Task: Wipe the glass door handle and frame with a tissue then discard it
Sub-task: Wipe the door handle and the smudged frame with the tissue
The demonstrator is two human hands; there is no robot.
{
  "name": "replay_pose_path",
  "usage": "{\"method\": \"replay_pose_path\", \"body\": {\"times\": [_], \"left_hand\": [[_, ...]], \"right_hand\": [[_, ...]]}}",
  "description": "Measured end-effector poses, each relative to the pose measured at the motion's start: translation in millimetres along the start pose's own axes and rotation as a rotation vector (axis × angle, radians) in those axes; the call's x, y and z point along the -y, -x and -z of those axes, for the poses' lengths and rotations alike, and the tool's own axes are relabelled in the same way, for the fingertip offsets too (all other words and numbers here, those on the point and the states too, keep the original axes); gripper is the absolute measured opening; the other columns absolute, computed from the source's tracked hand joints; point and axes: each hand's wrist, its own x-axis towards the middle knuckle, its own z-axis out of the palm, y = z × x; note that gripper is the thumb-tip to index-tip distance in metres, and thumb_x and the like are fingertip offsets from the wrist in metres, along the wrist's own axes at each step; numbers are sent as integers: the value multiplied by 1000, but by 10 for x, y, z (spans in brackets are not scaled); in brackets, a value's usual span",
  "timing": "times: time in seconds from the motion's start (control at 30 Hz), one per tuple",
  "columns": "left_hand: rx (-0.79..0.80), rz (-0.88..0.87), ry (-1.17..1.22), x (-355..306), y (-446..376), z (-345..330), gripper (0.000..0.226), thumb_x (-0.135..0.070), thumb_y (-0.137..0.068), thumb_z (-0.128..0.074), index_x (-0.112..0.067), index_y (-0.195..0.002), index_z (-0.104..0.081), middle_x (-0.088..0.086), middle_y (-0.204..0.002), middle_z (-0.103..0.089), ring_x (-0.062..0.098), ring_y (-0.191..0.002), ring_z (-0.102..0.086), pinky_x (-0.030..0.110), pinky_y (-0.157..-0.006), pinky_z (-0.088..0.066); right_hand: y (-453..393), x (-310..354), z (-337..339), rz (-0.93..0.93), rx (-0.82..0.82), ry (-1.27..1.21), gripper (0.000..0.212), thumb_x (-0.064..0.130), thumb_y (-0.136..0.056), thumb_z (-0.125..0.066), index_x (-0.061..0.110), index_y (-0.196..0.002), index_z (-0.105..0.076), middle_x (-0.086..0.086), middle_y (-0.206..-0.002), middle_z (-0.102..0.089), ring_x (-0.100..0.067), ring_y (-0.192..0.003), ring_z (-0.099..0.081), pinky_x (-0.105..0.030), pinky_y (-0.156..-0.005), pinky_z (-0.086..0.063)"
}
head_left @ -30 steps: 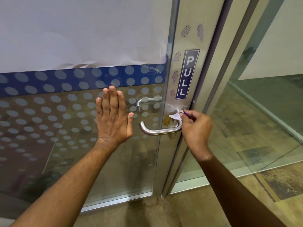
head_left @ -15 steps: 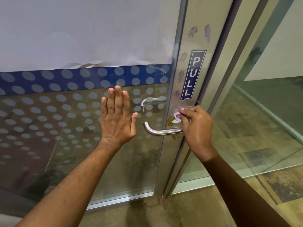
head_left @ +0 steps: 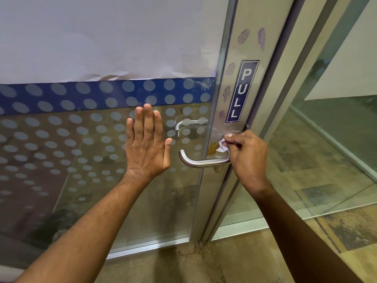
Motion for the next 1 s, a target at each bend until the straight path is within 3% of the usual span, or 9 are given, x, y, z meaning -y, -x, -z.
{"method": "replay_pose_path", "body": {"times": [0.17, 0.37, 0.53, 0.63, 0.7, 0.8, 0.87, 1.0], "left_hand": [[10, -3, -8, 0, 10, 10, 98, -36, -92, -47, -10, -150, 27, 5, -155, 41, 23, -146, 32, 40, -120, 19], [13, 2, -9, -6, 4, 14, 99, -36, -92, -48, -10, -149, 28, 5, -154, 42, 22, -146, 33, 40, -120, 19], [10, 3, -13, -3, 2, 9, 97, -37, -93, -46, -10, -149, 29, 5, -154, 42, 22, -146, 33, 40, -120, 20], [3, -6, -15, 0, 4, -4, 94, -38, -93, -42, -10, -149, 28, 5, -154, 42, 23, -146, 32, 40, -120, 20], [-2, -11, -16, 15, 9, -15, 93, -39, -94, -41, -10, -150, 27, 5, -155, 41, 23, -146, 32, 40, -120, 20], [-9, -10, -15, 16, 10, -24, 91, -39, -94, -39, -10, -150, 26, 5, -156, 39, 23, -147, 31, 40, -120, 19], [-11, -11, -22, 15, 15, -24, 90, -39, -95, -38, -9, -150, 26, 6, -156, 39, 24, -147, 31, 40, -120, 19], [-1, -10, -17, 15, 7, -7, 93, -39, -94, -41, -10, -150, 27, 6, -155, 41, 23, -146, 32, 40, -120, 20]], "right_hand": [[56, -59, -108, -392, -103, -359, 13, 12, -77, -81, 13, -89, -78, 15, -71, -69, -3, -62, -68, -10, -63, -51], [82, -5, -171, -907, -228, -933, 17, -2, -84, -70, 15, -83, -70, 0, -71, -72, -6, -59, -69, -15, -54, -53], [97, 69, -202, -1214, -300, -1271, 18, -7, -91, -58, 9, -85, -63, -11, -91, -68, -15, -67, -68, -23, -60, -60], [116, 127, -237, -1408, -240, -1474, 20, -10, -95, -47, 4, -95, -61, -12, -94, -68, -20, -71, -67, -26, -54, -59], [114, 149, -231, -1482, -223, -1606, 21, -9, -95, -44, 2, -92, -63, -9, -80, -70, -18, -68, -68, -23, -45, -56], [104, 131, -202, -1533, -204, -1671, 15, -10, -93, -46, -11, -94, -61, -15, -80, -69, -22, -82, -66, -23, -50, -58], [122, 119, -187, -1515, -184, -1691, 17, -11, -92, -45, -12, -100, -60, -18, -73, -72, -24, -78, -68, -24, -52, -59], [174, 56, -162, -1291, -235, -1528, 20, -6, -95, -49, -2, -110, -61, -14, -96, -71, -20, -81, -72, -26, -67, -60]]}}
